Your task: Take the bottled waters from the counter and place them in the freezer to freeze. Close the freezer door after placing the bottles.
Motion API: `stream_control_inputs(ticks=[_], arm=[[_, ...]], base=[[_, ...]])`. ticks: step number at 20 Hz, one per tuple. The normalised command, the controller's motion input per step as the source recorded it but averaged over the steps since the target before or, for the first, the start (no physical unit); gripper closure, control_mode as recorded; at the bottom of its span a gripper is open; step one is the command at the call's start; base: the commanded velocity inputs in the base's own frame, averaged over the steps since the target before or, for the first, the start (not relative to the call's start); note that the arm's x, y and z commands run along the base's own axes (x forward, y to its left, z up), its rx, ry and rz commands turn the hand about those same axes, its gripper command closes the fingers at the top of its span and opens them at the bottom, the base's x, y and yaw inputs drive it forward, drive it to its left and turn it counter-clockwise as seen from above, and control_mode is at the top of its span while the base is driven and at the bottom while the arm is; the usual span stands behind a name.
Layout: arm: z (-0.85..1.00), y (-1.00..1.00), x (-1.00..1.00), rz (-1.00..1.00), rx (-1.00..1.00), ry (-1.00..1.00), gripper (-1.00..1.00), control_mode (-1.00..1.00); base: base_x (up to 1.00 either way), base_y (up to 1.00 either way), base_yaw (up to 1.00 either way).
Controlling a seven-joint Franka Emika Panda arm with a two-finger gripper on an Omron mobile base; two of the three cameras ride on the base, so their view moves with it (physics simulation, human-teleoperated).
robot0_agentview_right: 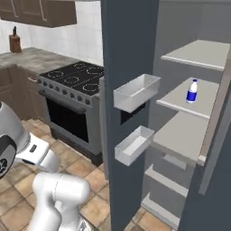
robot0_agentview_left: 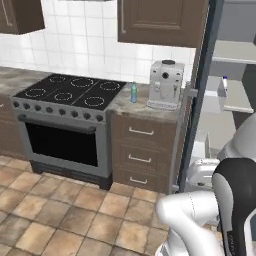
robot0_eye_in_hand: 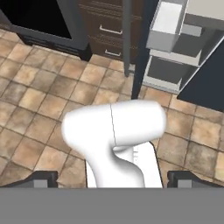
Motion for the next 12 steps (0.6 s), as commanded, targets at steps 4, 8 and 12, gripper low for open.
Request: stream_control_inputs(ticks=[4, 8, 12], arm=[[0.00, 0.00, 0.00, 0.00, 0.00, 0.00, -1.00, 1.00], [0.00, 0.00, 0.00, 0.00, 0.00, 0.00, -1.00, 1.00], [0.00, 0.00, 0.00, 0.00, 0.00, 0.00, -1.00, 1.00]], base=[[0.01, 1.00, -0.47], [0.21, 1.00, -0.51], [0.39, 1.00, -0.53]])
